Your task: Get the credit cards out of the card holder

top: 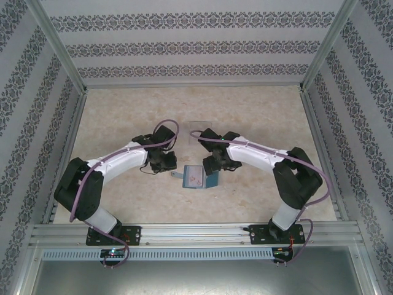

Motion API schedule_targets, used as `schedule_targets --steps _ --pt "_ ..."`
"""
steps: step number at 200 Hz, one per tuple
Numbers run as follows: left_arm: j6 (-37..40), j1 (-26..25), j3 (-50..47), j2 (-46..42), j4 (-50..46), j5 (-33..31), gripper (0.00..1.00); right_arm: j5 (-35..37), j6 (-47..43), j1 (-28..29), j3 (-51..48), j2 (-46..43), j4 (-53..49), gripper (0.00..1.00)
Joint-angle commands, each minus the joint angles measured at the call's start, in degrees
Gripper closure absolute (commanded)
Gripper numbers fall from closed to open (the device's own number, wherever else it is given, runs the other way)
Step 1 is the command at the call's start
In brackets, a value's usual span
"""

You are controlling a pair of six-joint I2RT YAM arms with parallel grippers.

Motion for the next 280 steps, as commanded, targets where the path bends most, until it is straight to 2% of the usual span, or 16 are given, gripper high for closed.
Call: schedule_targets --steps 1,24,43,80,109,129,155,180,192,201,224,235,250,280 --pt "0.78 -0.95 3.52 -0.52 -2.50 1.89 0.85 -3.34 1.88 -0.31 0.73 -3.11 -0.37 0.08" --pt "0.23 -2.14 5.94 1.54 -1.06 4.31 0.85 -8.79 4.45 -2.23 -1.76 -4.41 2.30 0.12" --pt "-0.47 -3.23 7.78 3.98 0.07 5.64 0.85 -14.01 6.87 -4.30 -5.13 -5.56 5.73 0.22" --pt "-1.02 -4.85 9.09 9.20 2.83 7.04 0.85 -19.97 9.83 -6.73 -11.35 -8.07 13.85 0.50" --pt "-0.94 -5.06 8.62 11.25 3.27 6.36 0.83 -21.96 9.08 -7.64 -12.01 -7.22 16.48 0.67" --pt "-0.70 -5.10 8.36 12.01 2.45 5.52 0.82 -23.77 8.01 -7.91 -11.55 -6.25 18.15 0.82" --pt "-0.82 -5.06 8.07 12.37 1.58 4.89 0.80 -25.89 7.14 -8.08 -10.62 -5.15 20.11 0.92" --pt "-0.92 -5.19 7.38 12.72 1.74 5.02 0.78 -25.75 5.96 -8.25 -9.43 -3.68 18.64 0.94" --pt "-0.78 -5.15 7.12 12.90 1.74 4.97 0.77 -24.27 5.46 -8.28 -9.09 -3.42 17.10 0.90" --pt "-0.49 -5.19 6.98 13.04 1.52 5.01 0.77 -22.57 5.16 -8.25 -8.53 -3.45 15.51 0.83" --pt "-0.08 -5.15 6.25 12.72 0.79 4.34 0.76 -17.20 4.47 -7.67 -6.84 -4.53 9.96 0.53" --pt "0.16 -5.15 5.77 12.47 0.91 3.85 0.76 -14.49 4.21 -6.99 -5.92 -5.53 7.11 0.47" --pt "0.34 -5.14 5.24 12.13 1.09 3.69 0.76 -13.74 4.73 -6.51 -5.60 -7.54 5.60 0.44" --pt "0.10 -5.24 4.86 11.89 1.76 4.16 0.76 -17.90 6.97 -6.32 -4.73 -11.56 6.48 0.45"
